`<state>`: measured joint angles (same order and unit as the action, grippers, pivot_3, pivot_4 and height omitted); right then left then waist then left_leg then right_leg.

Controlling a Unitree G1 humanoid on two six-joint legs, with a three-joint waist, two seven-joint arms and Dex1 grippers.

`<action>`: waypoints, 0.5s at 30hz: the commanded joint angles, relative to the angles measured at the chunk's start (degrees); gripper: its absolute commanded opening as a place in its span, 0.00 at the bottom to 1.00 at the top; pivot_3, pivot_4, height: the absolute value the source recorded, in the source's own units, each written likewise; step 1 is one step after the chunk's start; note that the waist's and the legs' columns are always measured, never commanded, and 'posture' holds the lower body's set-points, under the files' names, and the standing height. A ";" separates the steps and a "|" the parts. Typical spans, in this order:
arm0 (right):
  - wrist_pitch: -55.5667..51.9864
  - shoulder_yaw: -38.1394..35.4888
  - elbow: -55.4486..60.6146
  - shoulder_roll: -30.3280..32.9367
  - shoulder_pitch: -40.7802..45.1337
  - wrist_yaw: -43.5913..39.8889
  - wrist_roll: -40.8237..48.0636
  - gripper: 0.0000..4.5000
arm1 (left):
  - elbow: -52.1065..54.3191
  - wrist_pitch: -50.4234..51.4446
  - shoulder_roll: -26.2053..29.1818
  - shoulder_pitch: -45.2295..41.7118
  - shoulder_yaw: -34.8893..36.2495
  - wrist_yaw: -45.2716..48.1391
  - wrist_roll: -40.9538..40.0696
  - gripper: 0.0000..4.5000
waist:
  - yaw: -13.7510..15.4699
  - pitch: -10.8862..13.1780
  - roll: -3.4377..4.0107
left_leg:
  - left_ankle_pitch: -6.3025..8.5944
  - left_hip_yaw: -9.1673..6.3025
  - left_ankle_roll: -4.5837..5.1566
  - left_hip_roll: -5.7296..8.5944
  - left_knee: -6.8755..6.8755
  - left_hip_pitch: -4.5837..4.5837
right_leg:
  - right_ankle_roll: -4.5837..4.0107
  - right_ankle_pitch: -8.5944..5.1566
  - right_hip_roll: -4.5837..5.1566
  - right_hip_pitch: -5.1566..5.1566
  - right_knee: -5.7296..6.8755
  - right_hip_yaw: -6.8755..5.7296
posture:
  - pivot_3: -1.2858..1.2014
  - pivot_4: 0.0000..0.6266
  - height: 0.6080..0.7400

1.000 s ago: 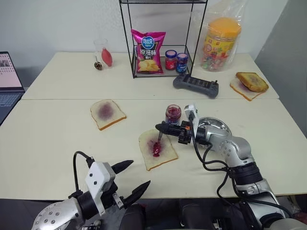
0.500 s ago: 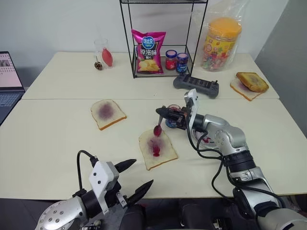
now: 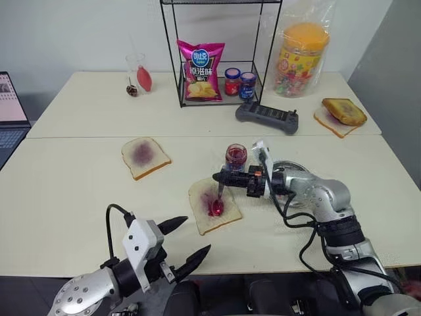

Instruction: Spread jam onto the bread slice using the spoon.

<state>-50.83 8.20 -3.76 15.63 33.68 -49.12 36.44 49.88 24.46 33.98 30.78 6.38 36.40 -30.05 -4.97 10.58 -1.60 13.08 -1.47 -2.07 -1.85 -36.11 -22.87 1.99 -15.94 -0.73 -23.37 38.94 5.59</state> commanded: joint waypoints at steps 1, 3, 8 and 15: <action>4.42 -0.17 -3.48 -1.23 0.78 0.66 -2.99 0.00 | 1.68 -0.54 0.01 -0.01 -0.75 -0.60 0.42 1.00 | 0.02 -0.01 -0.01 | 0.00 0.01 0.00 0.02 -0.01 0.00 | 0.01 0.00 0.00 0.01 0.00 0.01 | 0.52 0.24 1.00; 7.01 -0.78 -5.88 -2.34 1.59 1.87 -4.57 0.00 | 1.63 -0.49 0.18 -0.23 -0.66 -0.69 0.21 1.00 | 0.02 -0.01 -0.01 | 0.00 0.01 0.00 0.02 -0.01 0.01 | 0.01 0.00 0.01 0.02 -0.02 0.02 | 0.52 0.24 1.00; 14.20 -3.25 -10.32 -4.12 4.63 4.40 -7.46 0.00 | 1.06 -0.16 0.67 -1.19 0.18 -0.59 -0.65 1.00 | -0.02 -0.01 0.00 | 0.00 -0.02 0.00 0.01 -0.02 0.04 | 0.00 0.01 0.00 0.03 0.02 0.00 | 0.52 0.24 1.00; 16.73 -6.54 -11.30 -4.82 7.09 5.49 -6.91 0.00 | -0.88 -1.35 0.49 -1.70 -0.28 0.28 -0.10 1.00 | 0.01 -0.01 -0.01 | -0.01 0.03 0.00 0.05 -0.10 0.04 | -0.04 0.02 0.02 0.07 -0.02 0.07 | 0.52 0.24 1.00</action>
<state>-34.69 3.36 -16.36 10.82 39.85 -43.83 28.87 48.43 24.44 34.36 29.33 5.93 36.03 -30.17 -4.96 10.57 -1.61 13.07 -1.43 -2.08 -1.80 -36.20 -22.85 1.97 -15.91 -0.72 -23.32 38.92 5.66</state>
